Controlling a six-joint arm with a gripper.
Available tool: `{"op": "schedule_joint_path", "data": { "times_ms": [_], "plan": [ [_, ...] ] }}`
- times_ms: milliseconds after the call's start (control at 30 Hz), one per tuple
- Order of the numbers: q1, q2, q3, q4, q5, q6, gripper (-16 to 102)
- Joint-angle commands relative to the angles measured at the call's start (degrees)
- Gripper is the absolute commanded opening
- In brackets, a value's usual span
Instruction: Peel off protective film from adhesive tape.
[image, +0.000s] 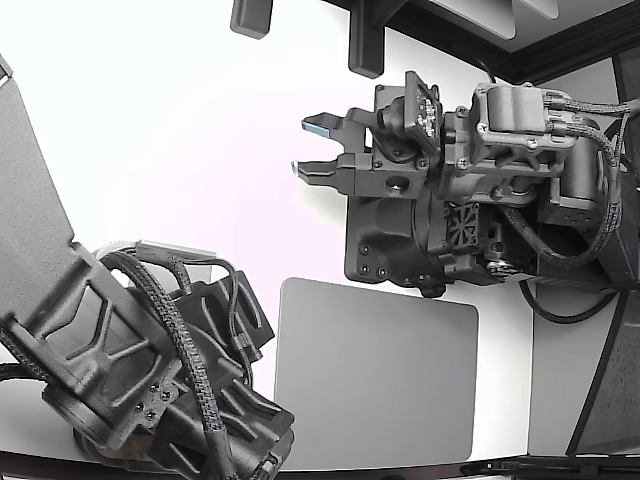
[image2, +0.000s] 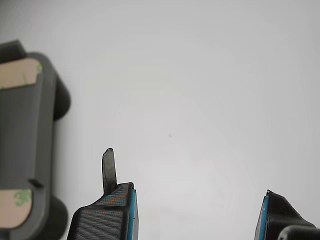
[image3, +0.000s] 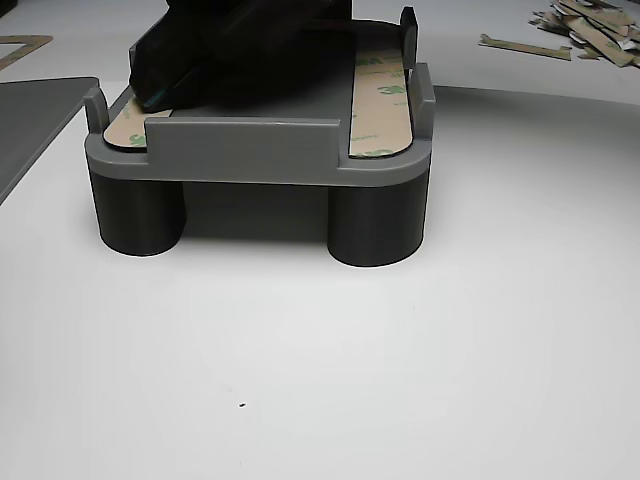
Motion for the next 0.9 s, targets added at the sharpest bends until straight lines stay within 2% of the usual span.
{"op": "schedule_joint_path", "data": {
  "times_ms": [0, 33, 67, 100, 133, 167, 200, 367, 500, 600, 767, 867],
  "plan": [
    [-0.9, 1.3, -1.6, -0.2, -0.4, -0.4, 100],
    [-0.8, 1.3, -1.8, 0.0, 1.2, 0.7, 88],
    [-0.8, 1.3, -2.6, -0.1, 4.4, 2.7, 56],
    [-0.8, 1.3, -3.2, 0.0, 4.6, 2.9, 49],
    [-0.7, 1.3, -3.8, -0.2, 4.3, 2.6, 47],
    [-0.7, 1.3, -4.9, -0.2, 5.2, 3.0, 21],
    [-0.7, 1.3, -6.0, -0.2, 6.6, 3.9, -10],
    [-0.7, 1.2, -8.1, -2.6, 4.6, -2.3, -10],
    [-0.7, -0.6, -8.2, -4.7, 1.1, -20.3, -11],
    [-0.7, -3.1, -8.7, -3.3, -1.0, -41.9, -11],
    [1.2, -8.3, -8.1, -5.7, 1.6, -57.7, -11],
    [8.1, -12.6, -9.4, -4.7, 9.1, -70.1, -11]
  ]
}}
